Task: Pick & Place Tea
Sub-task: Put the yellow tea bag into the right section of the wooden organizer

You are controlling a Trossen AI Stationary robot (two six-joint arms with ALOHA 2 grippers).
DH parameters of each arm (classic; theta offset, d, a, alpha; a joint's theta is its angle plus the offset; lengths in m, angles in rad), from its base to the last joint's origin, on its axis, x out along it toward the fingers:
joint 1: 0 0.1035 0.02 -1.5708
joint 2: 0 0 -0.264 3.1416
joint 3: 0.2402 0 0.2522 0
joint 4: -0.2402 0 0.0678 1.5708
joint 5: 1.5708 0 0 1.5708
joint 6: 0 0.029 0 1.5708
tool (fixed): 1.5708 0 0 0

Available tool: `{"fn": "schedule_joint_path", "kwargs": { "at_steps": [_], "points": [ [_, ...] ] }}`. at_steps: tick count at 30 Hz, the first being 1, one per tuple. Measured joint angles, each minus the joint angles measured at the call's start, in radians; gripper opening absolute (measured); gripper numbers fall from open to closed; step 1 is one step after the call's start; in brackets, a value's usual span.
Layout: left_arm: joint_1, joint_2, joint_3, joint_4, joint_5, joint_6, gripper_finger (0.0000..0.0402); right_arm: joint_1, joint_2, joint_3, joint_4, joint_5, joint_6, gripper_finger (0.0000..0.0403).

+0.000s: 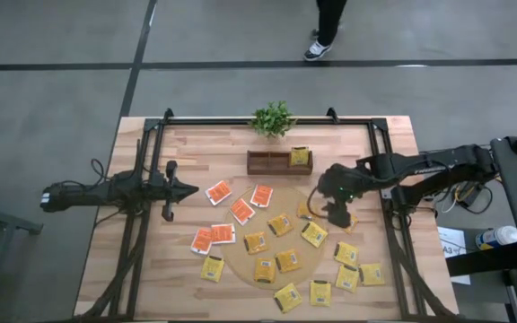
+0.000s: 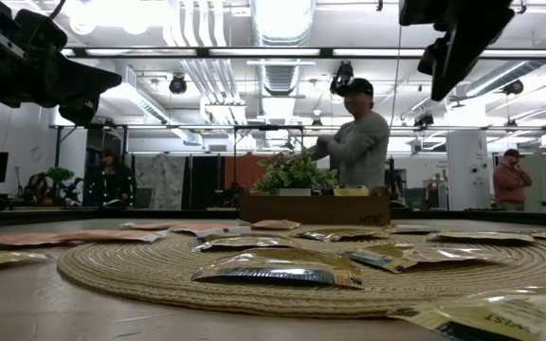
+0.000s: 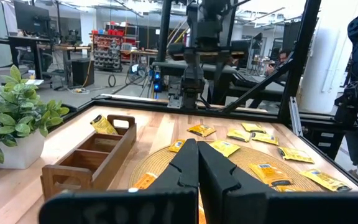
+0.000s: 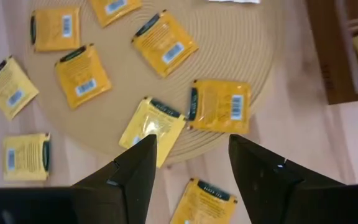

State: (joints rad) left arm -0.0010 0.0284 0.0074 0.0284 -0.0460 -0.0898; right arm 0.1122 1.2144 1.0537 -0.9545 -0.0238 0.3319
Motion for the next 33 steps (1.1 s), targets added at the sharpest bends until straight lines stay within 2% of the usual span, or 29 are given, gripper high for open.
{"fn": "schedule_joint_path", "kwargs": {
  "at_steps": [11,24,33],
  "points": [
    [0.0,0.0,0.0,0.0,0.0,0.0,0.0,0.139,0.03,-0.024,-0.009,-0.028,0.116,0.0199],
    [0.0,0.0,0.0,0.0,0.0,0.0,0.0,0.332,0.032,-0.044,-0.018,-0.09,0.346,0.0199],
    [0.0,0.0,0.0,0.0,0.0,0.0,0.0,0.397,0.032,-0.074,-0.037,-0.09,0.481,0.0199]
  ]
}}
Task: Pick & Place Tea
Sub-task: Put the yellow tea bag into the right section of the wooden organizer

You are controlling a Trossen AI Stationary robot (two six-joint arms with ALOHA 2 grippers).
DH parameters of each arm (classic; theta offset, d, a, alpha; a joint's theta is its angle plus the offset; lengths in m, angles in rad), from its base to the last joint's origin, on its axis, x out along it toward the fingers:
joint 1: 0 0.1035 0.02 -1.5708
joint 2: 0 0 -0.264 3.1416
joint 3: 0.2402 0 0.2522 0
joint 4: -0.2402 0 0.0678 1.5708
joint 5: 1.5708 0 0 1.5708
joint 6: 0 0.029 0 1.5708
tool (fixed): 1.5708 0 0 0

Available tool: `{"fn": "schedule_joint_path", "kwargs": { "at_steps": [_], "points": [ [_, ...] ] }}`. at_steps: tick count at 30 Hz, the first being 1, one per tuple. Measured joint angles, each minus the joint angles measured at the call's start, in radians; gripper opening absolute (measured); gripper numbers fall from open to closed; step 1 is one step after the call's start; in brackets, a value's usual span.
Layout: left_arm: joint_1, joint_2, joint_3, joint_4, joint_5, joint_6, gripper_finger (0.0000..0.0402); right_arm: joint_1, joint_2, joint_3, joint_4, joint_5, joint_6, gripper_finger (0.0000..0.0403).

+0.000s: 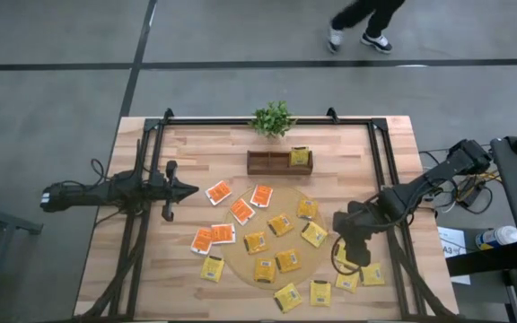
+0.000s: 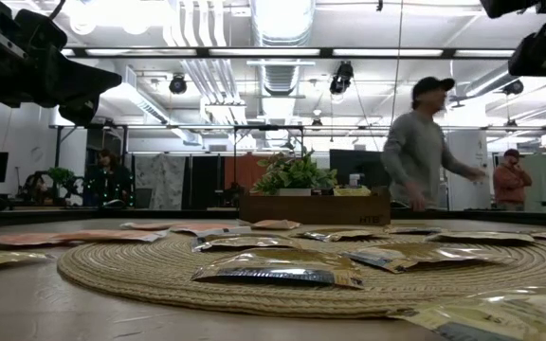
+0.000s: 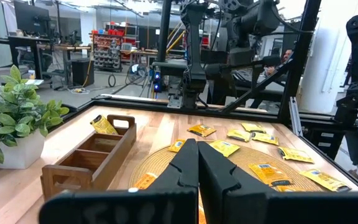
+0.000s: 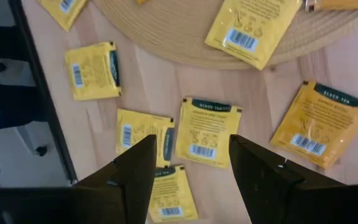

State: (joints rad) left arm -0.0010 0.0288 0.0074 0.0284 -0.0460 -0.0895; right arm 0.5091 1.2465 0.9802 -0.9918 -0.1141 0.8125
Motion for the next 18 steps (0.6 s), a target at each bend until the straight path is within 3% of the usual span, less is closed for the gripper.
{"fn": "schedule_joint_path", "kwargs": {
  "at_steps": [7,18],
  "points": [
    [0.0,0.0,0.0,0.0,0.0,0.0,0.0,-0.002,0.001,-0.069,0.0,-0.099,-0.031,0.0199],
    [0.0,0.0,0.0,0.0,0.0,0.0,0.0,-0.037,-0.001,-0.195,0.004,-0.116,-0.28,0.0199]
  ]
}}
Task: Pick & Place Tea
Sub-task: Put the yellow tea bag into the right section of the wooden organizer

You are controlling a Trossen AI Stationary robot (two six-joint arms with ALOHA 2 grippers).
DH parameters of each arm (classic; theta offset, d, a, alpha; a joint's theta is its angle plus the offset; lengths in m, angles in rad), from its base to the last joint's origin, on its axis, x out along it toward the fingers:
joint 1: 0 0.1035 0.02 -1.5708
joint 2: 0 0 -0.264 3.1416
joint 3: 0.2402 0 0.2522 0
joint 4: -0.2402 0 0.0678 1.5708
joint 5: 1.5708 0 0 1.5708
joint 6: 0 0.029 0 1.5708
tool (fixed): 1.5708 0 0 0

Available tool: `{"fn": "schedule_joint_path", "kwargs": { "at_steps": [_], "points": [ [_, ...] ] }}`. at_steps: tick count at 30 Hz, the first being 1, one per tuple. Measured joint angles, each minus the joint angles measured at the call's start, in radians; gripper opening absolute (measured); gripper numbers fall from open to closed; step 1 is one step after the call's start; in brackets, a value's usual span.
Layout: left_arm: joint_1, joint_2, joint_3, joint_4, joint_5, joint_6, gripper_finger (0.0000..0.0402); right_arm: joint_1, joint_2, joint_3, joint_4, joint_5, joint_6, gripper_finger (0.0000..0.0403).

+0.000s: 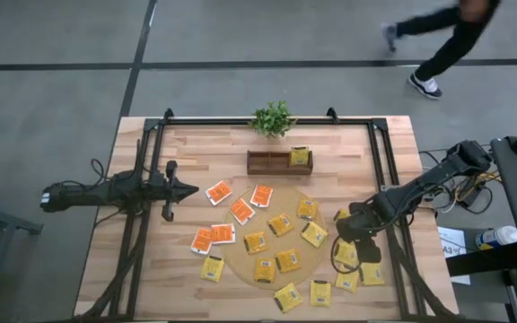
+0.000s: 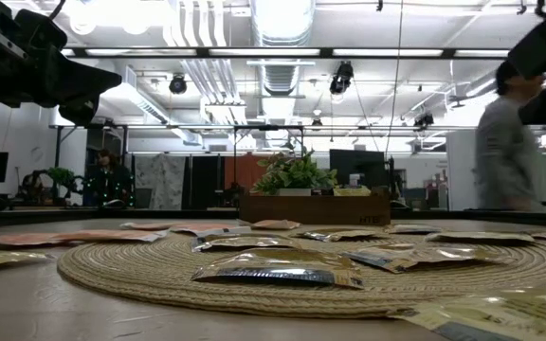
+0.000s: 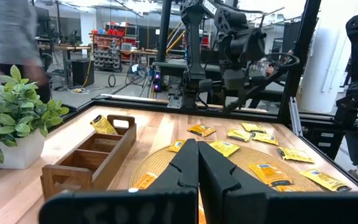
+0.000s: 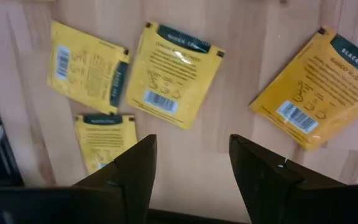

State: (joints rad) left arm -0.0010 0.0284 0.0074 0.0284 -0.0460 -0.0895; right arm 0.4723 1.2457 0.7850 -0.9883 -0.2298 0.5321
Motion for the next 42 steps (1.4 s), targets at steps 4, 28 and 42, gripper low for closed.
{"fn": "schedule_joint_path", "kwargs": {
  "at_steps": [4,28,42],
  "points": [
    [0.0,0.0,0.0,0.0,0.0,0.0,0.0,-0.066,0.013,-0.018,0.005,-0.047,-0.086,0.0199],
    [0.0,0.0,0.0,-0.001,0.0,0.0,0.0,-0.286,0.244,0.046,0.105,-0.11,-0.473,0.0198],
    [0.0,0.0,0.0,-0.001,0.0,0.0,0.0,-0.303,0.362,0.035,0.159,-0.16,-0.57,0.0198]
  ]
}}
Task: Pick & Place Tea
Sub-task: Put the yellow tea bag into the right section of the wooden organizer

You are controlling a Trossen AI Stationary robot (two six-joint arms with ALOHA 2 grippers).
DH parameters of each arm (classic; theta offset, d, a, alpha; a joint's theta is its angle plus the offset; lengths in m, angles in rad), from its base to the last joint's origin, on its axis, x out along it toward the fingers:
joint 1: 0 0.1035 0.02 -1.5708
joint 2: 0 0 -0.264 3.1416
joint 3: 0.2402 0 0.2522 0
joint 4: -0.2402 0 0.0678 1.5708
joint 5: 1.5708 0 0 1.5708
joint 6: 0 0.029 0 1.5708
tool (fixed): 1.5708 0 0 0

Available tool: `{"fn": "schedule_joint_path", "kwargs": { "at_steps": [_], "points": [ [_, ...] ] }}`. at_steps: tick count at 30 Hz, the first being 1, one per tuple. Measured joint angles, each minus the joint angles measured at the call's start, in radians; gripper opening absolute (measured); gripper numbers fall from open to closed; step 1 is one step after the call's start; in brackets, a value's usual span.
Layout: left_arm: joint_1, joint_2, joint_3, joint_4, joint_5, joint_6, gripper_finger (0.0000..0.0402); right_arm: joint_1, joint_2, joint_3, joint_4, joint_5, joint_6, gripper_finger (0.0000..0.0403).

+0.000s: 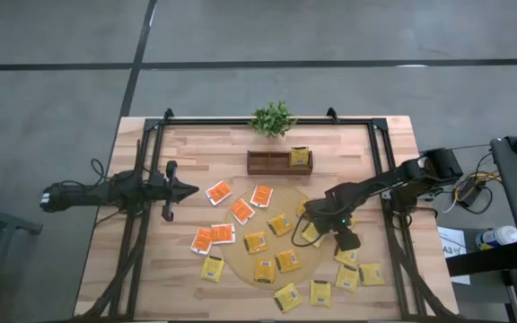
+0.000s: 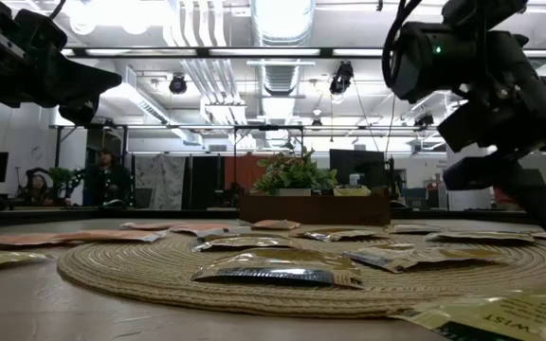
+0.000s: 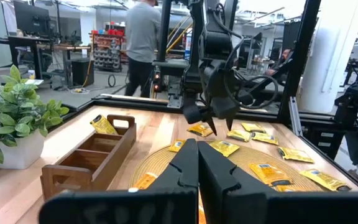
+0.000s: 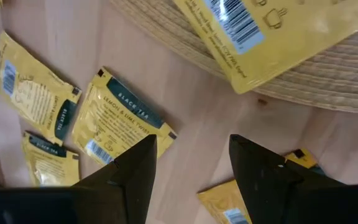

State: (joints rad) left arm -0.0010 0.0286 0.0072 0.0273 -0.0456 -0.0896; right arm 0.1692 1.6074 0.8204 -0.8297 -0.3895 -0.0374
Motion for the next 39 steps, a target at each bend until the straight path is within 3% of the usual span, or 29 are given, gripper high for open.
{"fn": "schedule_joint_path", "kwargs": {
  "at_steps": [13,27,39],
  "points": [
    [0.0,0.0,0.0,0.0,0.0,0.0,0.0,0.003,0.029,-0.004,0.007,-0.111,-0.023,0.0198],
    [0.0,0.0,0.0,0.0,0.0,0.0,0.0,0.003,0.031,-0.029,0.03,-0.113,-0.049,0.0198],
    [0.0,0.0,0.0,0.0,0.0,0.0,0.0,0.005,0.031,-0.045,0.058,-0.202,-0.068,0.0198]
  ]
}}
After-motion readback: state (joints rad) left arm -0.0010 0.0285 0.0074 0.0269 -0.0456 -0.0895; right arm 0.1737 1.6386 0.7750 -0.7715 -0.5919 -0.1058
